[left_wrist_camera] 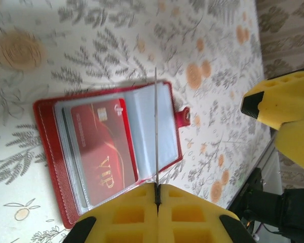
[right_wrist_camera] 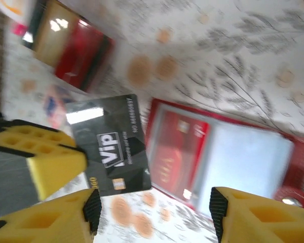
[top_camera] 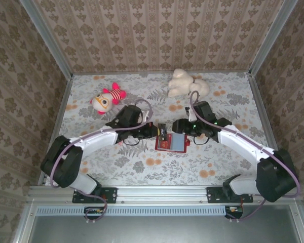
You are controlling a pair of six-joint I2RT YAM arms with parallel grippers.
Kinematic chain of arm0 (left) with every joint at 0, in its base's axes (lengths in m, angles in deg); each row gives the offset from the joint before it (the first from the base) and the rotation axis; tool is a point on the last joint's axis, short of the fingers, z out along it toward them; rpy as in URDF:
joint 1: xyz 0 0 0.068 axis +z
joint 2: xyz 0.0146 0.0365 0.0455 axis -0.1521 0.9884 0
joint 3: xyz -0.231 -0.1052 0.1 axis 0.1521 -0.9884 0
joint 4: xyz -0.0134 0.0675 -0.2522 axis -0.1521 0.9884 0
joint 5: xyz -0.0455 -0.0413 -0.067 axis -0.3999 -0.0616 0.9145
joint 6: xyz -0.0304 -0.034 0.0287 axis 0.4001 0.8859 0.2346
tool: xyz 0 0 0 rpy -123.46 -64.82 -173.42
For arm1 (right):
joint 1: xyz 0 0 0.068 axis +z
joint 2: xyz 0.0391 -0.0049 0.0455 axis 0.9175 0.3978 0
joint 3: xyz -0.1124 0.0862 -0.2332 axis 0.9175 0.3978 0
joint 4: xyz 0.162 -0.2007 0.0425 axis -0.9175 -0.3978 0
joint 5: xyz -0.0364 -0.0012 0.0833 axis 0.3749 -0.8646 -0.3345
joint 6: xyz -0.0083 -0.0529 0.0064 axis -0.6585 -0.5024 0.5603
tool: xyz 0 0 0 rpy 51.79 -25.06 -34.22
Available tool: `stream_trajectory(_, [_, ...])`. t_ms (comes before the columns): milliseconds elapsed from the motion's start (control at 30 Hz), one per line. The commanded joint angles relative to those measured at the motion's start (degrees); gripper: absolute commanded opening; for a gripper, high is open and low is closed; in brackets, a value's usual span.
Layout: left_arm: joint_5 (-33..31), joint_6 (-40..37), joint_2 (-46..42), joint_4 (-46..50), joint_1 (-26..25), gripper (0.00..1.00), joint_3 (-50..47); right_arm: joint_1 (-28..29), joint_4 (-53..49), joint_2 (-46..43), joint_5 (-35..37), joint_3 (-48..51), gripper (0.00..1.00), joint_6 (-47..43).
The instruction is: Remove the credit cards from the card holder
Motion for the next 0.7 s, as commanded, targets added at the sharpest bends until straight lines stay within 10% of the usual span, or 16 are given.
stream_trajectory(0, [3.27, -0.61, -3.72, -1.66, 1.84, 0.0, -1.24, -0.78, 8.07, -0.22, -10.01, 1.9, 0.69, 0.85])
stream_trajectory(267, [10.74, 10.1, -5.06, -18.76, 2.77, 0.0, -2.95, -3.51, 21.37, 7.85, -23.09, -2.72, 0.83, 5.51])
stream_trajectory(667, [13.91, 15.56, -7.0, -27.76, 4.51, 0.0, -6.89, -6.03, 41.62, 9.63, -36.64, -0.6, 0.41, 14.94])
